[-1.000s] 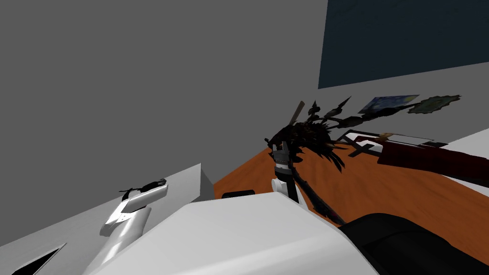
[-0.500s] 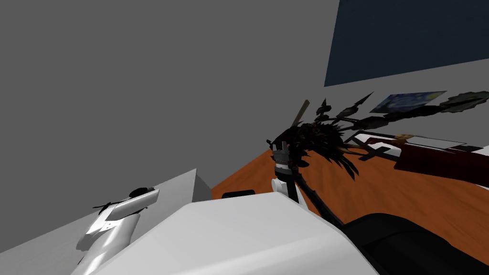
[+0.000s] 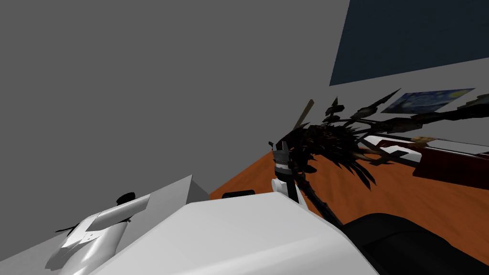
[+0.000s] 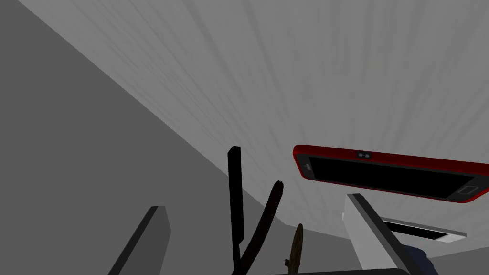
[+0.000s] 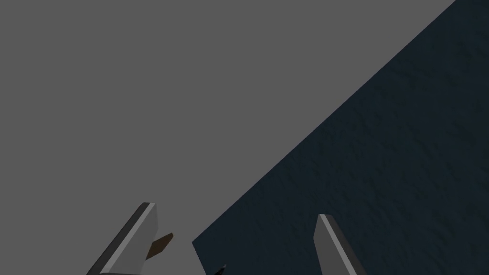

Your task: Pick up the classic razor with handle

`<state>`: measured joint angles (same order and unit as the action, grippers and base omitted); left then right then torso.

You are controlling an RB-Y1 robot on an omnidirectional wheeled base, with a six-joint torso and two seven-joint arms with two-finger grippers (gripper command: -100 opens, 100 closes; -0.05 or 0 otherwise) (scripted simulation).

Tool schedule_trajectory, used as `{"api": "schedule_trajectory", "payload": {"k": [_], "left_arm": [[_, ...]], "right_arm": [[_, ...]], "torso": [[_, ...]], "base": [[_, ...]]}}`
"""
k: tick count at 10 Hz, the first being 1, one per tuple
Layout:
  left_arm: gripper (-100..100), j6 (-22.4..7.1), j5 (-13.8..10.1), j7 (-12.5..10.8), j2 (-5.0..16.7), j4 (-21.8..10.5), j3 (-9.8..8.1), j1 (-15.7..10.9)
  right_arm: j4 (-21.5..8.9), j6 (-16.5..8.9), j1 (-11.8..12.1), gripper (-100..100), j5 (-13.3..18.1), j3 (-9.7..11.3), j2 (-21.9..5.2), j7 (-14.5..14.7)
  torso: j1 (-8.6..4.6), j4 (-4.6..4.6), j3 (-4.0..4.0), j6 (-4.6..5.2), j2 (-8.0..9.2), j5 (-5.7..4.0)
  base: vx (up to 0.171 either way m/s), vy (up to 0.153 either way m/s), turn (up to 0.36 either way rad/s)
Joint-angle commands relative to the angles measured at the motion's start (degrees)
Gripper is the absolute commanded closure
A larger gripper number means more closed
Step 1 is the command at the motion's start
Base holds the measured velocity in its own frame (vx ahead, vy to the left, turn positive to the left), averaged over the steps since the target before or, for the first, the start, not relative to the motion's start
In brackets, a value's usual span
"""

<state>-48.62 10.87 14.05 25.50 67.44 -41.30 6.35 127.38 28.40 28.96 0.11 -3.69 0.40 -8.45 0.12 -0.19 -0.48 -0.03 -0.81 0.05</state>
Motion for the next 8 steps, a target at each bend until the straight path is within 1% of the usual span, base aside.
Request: {"api": "schedule_trajectory", "payload": {"k": [1,5,7,8], "left_arm": [[-100,-1.76,0.49,1.25,1.24,-1.34,-0.81,0.74],[-100,-4.99,2.08,3.37,3.09,-2.99,-2.38,2.65],[-100,-6.91,3.27,5.14,4.88,-4.17,-3.79,4.15],[-100,-7.24,3.52,5.54,5.31,-4.43,-4.12,4.5]], "right_arm": [[0.0,0.0,0.0,0,0.0,0.0,0.0,0.0],[0.0,0.0,-0.01,0,0.0,-0.01,-0.01,0.0],[0.0,0.0,-0.01,0,0.0,-0.01,-0.01,0.0],[0.0,0.0,-0.01,0,0.0,-0.01,-0.01,0.0]], "torso": [[0.0,0.0,0.0,0.0,0.0,0.0],[0.31,0.06,0.16,0.0,0.3,0.07],[0.32,0.07,0.19,-0.01,0.33,0.06],[0.38,0.05,0.15,-0.01,0.27,0.08]], "base": [[0.188,-0.018,0.062],[0.133,0.043,0.044],[0.142,0.062,0.071],[0.111,0.091,0.05]]}}
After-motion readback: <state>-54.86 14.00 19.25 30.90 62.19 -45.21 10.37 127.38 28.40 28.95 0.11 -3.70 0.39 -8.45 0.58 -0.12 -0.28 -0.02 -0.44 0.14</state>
